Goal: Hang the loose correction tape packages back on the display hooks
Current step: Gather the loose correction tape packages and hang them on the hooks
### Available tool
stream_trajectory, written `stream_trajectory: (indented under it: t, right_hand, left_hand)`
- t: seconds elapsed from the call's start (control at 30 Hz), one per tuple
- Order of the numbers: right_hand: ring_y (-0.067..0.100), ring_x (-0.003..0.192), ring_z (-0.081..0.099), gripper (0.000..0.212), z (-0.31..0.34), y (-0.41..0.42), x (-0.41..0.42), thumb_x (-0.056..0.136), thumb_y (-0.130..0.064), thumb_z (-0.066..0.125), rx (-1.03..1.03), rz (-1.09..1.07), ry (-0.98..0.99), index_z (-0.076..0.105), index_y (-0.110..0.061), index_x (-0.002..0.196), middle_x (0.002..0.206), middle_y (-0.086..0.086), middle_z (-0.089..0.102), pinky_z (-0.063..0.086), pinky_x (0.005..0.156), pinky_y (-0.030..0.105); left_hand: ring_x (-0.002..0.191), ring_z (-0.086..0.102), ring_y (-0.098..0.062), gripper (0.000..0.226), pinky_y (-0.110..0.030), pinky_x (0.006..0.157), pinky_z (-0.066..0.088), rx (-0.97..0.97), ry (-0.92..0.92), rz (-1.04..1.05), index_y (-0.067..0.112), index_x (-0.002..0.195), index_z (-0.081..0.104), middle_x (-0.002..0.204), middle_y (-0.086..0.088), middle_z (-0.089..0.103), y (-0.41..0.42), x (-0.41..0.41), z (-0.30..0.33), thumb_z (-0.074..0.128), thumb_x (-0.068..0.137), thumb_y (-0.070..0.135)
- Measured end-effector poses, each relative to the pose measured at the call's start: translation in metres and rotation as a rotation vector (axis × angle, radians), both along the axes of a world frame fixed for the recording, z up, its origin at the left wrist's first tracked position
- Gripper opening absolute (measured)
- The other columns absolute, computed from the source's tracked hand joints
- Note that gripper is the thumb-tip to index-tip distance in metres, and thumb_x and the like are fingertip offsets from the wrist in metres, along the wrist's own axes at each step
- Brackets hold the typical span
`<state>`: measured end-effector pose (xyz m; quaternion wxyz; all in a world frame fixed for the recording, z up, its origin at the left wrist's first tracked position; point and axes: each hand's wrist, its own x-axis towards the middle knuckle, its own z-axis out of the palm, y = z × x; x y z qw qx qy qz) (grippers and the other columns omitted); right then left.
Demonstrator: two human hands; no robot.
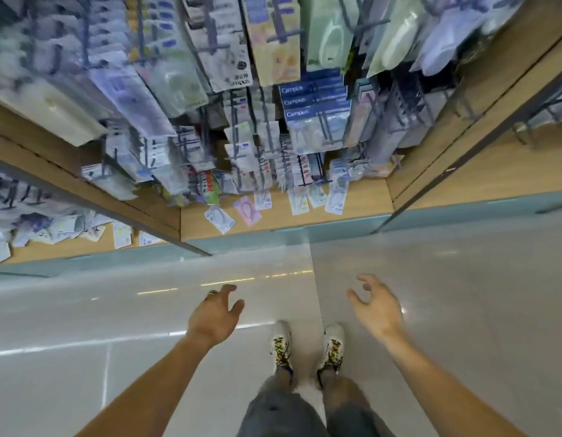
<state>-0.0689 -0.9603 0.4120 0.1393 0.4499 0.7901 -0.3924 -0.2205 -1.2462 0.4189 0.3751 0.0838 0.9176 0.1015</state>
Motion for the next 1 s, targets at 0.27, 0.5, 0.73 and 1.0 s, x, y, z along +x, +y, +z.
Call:
stream_trajectory:
  t: [0.27, 0.5, 0.73, 1.0]
  right_hand:
    - [0.036, 0.117, 0.059, 0.055, -0.161, 0.074, -0.121, 0.091, -0.039, 0.073, 0.155, 0.066, 0.293, 0.056, -0.021, 0.141, 0.125, 0.013, 0.064, 0.050, 0.097, 0.045]
    - [0.039, 0.121, 0.054, 0.055, -0.327, 0.127, -0.182, 0.094, -0.044, 0.067, 0.231, 0.168, 0.293, 0.054, -0.019, 0.141, 0.128, 0.016, 0.060, 0.046, 0.101, 0.043]
    - [0.038, 0.147, 0.027, 0.063, -0.425, 0.164, -0.241, 0.098, -0.046, 0.059, 0.480, 0.282, 0.335, 0.041, -0.027, 0.156, 0.167, 0.014, 0.025, 0.022, 0.121, 0.038]
    - [0.045, 0.136, 0.042, 0.068, -0.471, 0.182, -0.250, 0.090, -0.058, 0.026, 0.715, 0.371, 0.429, 0.062, -0.024, 0.138, 0.158, 0.018, 0.040, 0.034, 0.117, 0.045]
  left_hand:
    - [0.140, 0.043, -0.036, 0.066, -0.049, 0.115, 0.040, 0.152, 0.375, -0.094, 0.025, 0.145, 0.058, 0.152, -0.013, 0.053, 0.121, -0.074, -0.167, 0.037, 0.094, 0.063]
    - [0.150, 0.035, -0.035, 0.056, -0.046, 0.123, 0.029, 0.227, 0.497, -0.251, 0.030, 0.155, 0.046, 0.164, -0.011, 0.039, 0.198, -0.125, -0.331, 0.041, 0.105, 0.055]
    - [0.158, 0.023, -0.039, 0.072, -0.052, 0.126, 0.026, 0.322, 0.714, -0.438, 0.029, 0.160, 0.040, 0.170, -0.013, 0.029, 0.258, -0.186, -0.437, 0.016, 0.099, 0.058]
    - [0.159, 0.019, -0.034, 0.062, -0.051, 0.129, 0.020, 0.389, 0.823, -0.488, 0.036, 0.156, 0.045, 0.173, -0.012, 0.022, 0.272, -0.214, -0.488, 0.023, 0.102, 0.058]
